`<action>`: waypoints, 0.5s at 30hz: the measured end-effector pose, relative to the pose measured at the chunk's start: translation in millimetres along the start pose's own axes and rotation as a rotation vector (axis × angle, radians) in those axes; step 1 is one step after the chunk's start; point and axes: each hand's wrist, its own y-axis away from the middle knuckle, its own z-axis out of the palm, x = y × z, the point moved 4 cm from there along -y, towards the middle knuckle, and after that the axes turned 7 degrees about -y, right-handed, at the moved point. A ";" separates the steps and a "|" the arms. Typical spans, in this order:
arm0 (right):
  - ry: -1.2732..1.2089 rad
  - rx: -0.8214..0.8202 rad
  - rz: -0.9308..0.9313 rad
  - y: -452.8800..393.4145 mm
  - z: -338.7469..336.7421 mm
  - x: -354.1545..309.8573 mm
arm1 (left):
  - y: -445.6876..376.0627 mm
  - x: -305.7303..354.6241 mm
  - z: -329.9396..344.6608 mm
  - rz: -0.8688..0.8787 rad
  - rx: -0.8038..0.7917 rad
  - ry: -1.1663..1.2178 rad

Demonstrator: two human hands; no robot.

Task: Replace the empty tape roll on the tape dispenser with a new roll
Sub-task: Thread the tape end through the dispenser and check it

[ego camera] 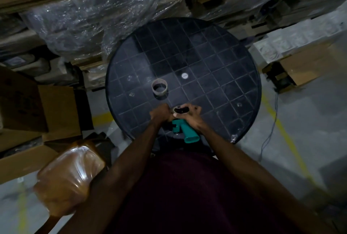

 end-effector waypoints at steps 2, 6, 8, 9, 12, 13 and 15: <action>0.114 -0.097 -0.040 4.1 3.5 4.7 | -1.8 -10.5 6.8 -0.039 -0.049 0.043; 0.328 -0.207 -0.118 12.2 8.2 2.9 | -6.4 -27.6 20.7 -0.093 -0.093 0.047; 0.409 -0.198 -0.154 13.1 16.0 -3.7 | -4.5 -29.7 21.6 -0.106 -0.086 0.057; 0.438 -0.187 -0.174 12.3 20.5 -6.2 | -3.6 -30.6 20.9 -0.121 -0.081 0.069; 0.524 -0.209 -0.221 9.9 32.4 -10.3 | -1.1 -30.0 18.4 -0.149 -0.084 0.107; 0.572 -0.220 -0.245 8.0 35.1 -10.3 | -2.5 -30.5 18.8 -0.167 -0.090 0.116; 0.659 -0.226 -0.294 5.9 39.5 -9.5 | -4.9 -29.7 17.8 -0.191 -0.075 0.157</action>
